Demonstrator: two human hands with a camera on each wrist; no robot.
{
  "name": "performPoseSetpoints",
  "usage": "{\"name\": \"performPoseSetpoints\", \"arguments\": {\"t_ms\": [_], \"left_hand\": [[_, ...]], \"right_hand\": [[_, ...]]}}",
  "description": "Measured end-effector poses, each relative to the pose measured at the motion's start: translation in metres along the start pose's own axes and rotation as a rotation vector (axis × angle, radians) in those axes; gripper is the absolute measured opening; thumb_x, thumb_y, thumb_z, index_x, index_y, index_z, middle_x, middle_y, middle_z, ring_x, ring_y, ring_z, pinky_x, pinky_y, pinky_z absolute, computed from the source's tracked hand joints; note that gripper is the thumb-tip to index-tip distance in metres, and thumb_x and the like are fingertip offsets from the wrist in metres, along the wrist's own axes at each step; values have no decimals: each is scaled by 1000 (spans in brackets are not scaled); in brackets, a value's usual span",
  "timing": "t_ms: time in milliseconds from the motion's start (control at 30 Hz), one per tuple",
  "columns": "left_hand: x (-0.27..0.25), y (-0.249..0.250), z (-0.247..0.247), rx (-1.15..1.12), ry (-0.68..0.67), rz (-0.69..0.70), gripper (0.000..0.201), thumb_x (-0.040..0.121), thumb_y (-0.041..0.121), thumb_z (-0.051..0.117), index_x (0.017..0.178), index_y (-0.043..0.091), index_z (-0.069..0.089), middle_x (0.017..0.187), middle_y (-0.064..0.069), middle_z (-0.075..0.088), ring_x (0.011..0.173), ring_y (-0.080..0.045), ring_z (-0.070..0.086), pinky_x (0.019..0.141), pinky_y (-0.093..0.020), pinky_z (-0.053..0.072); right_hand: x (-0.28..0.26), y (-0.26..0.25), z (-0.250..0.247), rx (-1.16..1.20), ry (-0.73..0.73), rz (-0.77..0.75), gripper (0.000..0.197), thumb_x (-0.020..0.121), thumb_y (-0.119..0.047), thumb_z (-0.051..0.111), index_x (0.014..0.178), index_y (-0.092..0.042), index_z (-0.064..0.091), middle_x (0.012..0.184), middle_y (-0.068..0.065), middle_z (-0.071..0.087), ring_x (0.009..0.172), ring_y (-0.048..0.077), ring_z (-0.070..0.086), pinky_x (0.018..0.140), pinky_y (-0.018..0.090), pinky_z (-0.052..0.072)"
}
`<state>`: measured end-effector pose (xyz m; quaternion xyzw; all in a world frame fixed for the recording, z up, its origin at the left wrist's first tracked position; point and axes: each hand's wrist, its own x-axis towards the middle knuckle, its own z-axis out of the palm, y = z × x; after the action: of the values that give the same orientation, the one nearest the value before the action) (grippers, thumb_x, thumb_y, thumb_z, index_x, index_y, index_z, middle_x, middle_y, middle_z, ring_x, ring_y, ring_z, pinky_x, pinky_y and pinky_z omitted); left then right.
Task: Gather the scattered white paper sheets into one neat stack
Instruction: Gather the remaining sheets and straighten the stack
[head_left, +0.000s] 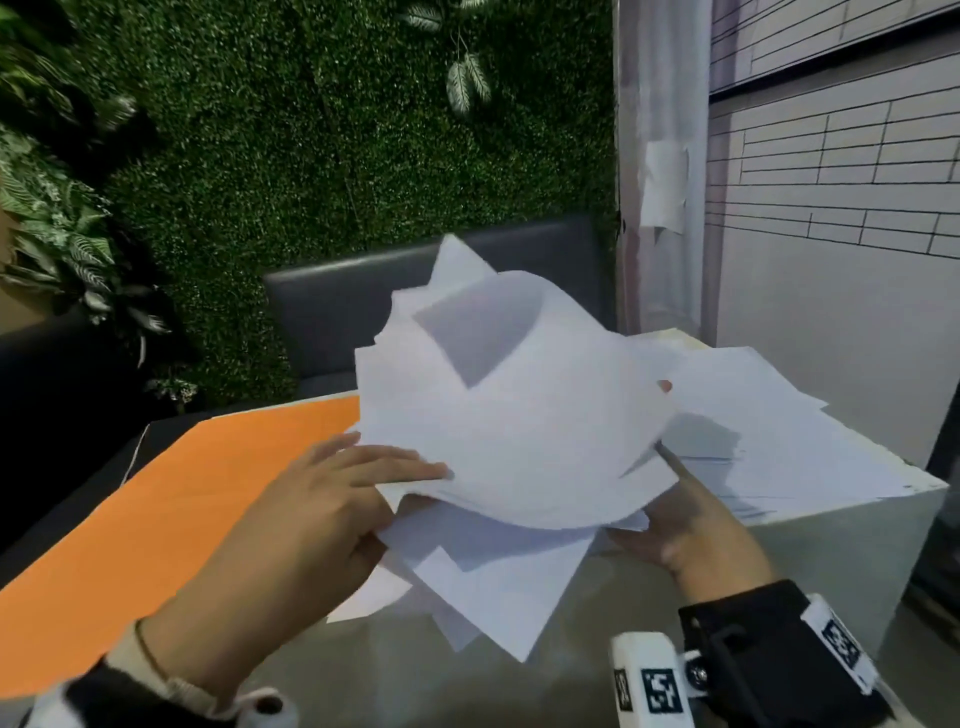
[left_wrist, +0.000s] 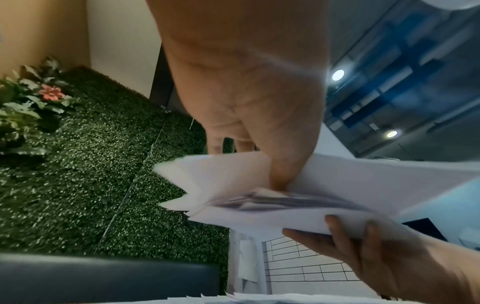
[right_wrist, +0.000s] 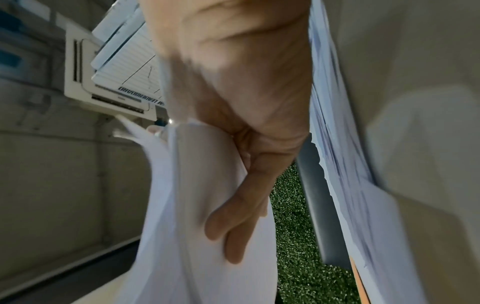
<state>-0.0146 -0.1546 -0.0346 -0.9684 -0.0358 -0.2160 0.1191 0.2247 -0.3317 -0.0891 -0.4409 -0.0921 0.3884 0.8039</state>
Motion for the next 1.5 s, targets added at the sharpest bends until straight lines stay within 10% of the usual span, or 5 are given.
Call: {"name": "performPoseSetpoints", "arguments": {"t_ms": [167, 767, 967, 1167, 1500], "left_hand": [[-6, 3, 7, -95, -44, -132, 66, 77, 20, 37, 122, 33, 83, 130, 20, 78, 113, -16, 73, 81, -29, 62], [-39, -1, 27, -731, -167, -271, 52, 82, 85, 71, 112, 45, 85, 123, 24, 78, 121, 1, 69, 98, -15, 49], [-36, 7, 36, -980, 284, -676, 11, 90, 26, 79, 100, 29, 84, 98, -2, 84, 91, -18, 77, 75, -27, 56], [-38, -5, 41, -1160, 384, -679, 92, 100, -13, 65, 157, 55, 43, 108, -11, 81, 103, -25, 77, 90, -41, 59], [-46, -19, 23, -1191, 175, -498, 30, 81, 18, 96, 60, 14, 74, 114, 2, 79, 131, -13, 68, 101, -43, 55]], "right_hand": [[-3, -5, 15, -249, -86, -48, 91, 52, -93, 35, 112, -35, 73, 98, -3, 84, 92, 20, 80, 86, 44, 61], [25, 11, -1, -497, -199, -62, 38, 96, -3, 70, 132, -14, 68, 118, 8, 80, 108, 32, 77, 101, 50, 58], [28, 3, -9, -492, -169, -41, 27, 102, -17, 66, 128, -18, 72, 115, 10, 81, 107, 35, 77, 103, 53, 58], [28, 0, -13, -445, -166, -38, 24, 103, -11, 63, 124, -16, 73, 113, 13, 81, 102, 34, 78, 86, 44, 65], [29, -5, -20, -471, -125, 18, 28, 100, -12, 62, 126, -4, 71, 112, 20, 79, 97, 41, 77, 80, 46, 62]]}}
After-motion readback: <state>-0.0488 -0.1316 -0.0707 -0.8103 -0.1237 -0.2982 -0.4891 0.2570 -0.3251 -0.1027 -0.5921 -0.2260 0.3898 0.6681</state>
